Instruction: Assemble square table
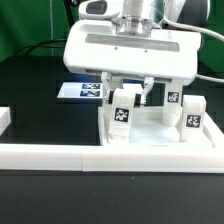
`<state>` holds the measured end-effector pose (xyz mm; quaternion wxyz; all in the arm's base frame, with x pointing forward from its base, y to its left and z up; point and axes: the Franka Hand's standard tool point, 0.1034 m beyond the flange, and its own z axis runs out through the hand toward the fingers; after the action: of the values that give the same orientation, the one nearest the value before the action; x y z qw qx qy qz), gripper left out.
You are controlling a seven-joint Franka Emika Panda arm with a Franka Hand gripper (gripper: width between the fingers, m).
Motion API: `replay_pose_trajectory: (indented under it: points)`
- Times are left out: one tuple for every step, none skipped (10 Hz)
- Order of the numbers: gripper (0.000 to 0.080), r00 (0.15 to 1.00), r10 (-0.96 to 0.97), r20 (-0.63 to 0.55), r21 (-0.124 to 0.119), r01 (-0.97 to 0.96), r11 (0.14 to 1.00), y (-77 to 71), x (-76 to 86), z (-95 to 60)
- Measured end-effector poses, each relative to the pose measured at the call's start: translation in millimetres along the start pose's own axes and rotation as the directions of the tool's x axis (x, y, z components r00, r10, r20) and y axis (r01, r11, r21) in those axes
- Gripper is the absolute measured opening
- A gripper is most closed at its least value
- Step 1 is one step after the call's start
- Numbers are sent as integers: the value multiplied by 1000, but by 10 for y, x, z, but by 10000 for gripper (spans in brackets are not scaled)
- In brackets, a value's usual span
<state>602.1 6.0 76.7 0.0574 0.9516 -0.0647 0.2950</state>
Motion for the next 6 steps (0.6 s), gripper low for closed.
replay_pose_trajectory:
  points:
    - [294, 1000, -1, 14, 0, 1, 1000, -1, -29, 12]
    - [508, 1000, -2, 14, 0, 2, 1000, 0, -30, 13]
    - [508, 1000, -3, 14, 0, 3, 1000, 0, -31, 13]
    - [615, 1000, -4, 14, 0, 4, 1000, 0, -34, 15]
    - [642, 1000, -5, 15, 0, 5, 1000, 0, -34, 15]
    - [642, 1000, -6, 15, 0, 6, 1000, 1, -35, 16]
